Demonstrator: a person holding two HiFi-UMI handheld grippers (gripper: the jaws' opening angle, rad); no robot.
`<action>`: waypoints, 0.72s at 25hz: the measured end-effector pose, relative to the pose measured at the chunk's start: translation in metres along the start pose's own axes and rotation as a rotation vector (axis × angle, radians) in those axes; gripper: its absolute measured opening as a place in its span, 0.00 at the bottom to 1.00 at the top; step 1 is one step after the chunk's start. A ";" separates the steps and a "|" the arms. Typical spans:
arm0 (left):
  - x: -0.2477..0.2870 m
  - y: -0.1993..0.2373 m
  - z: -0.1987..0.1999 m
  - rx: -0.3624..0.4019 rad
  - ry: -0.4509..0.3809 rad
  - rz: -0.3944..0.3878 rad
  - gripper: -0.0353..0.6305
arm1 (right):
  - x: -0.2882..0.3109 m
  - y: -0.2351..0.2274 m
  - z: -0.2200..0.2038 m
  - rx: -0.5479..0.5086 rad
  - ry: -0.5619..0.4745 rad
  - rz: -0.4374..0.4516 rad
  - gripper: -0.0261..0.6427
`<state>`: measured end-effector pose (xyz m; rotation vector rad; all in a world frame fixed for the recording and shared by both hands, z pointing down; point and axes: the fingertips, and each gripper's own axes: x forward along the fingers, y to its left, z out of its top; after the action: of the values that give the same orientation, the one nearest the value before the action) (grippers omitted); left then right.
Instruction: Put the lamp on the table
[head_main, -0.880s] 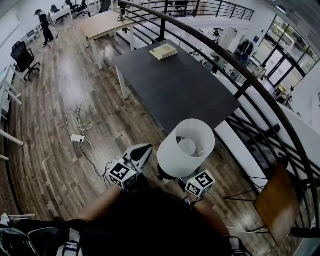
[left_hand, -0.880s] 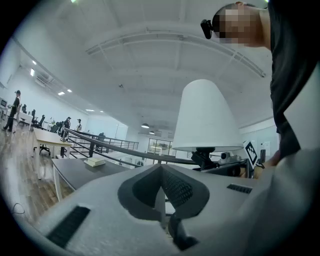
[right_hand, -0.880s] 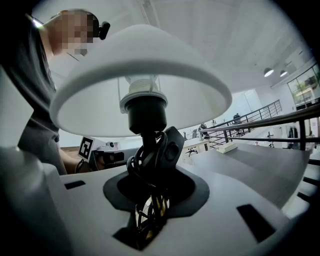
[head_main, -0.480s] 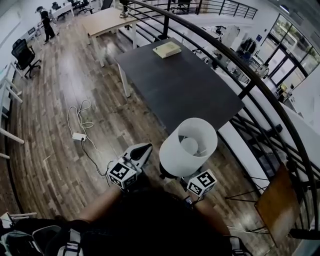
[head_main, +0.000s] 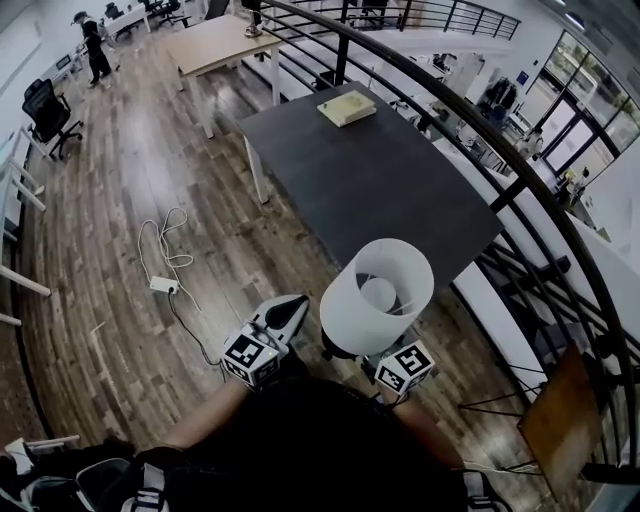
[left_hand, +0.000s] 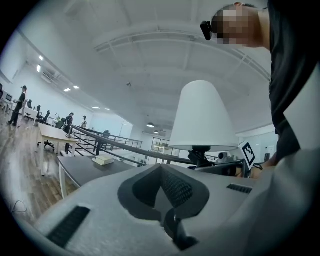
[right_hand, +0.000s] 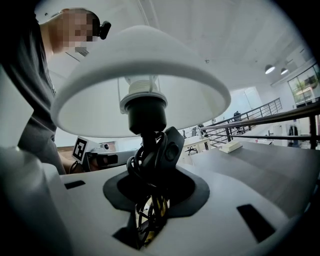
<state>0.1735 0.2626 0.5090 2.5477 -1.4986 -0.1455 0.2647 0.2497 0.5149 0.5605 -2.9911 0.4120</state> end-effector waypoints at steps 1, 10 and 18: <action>0.002 0.011 0.003 0.003 -0.001 -0.005 0.07 | 0.013 -0.003 0.002 0.005 -0.002 0.000 0.19; -0.014 0.108 0.046 0.046 -0.009 -0.015 0.07 | 0.127 0.006 0.034 -0.002 -0.019 0.019 0.19; -0.046 0.171 0.048 0.012 -0.024 0.094 0.07 | 0.199 0.017 0.038 -0.010 0.001 0.083 0.19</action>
<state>-0.0037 0.2169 0.4970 2.4880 -1.6288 -0.1551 0.0721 0.1857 0.4979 0.4367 -3.0219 0.4030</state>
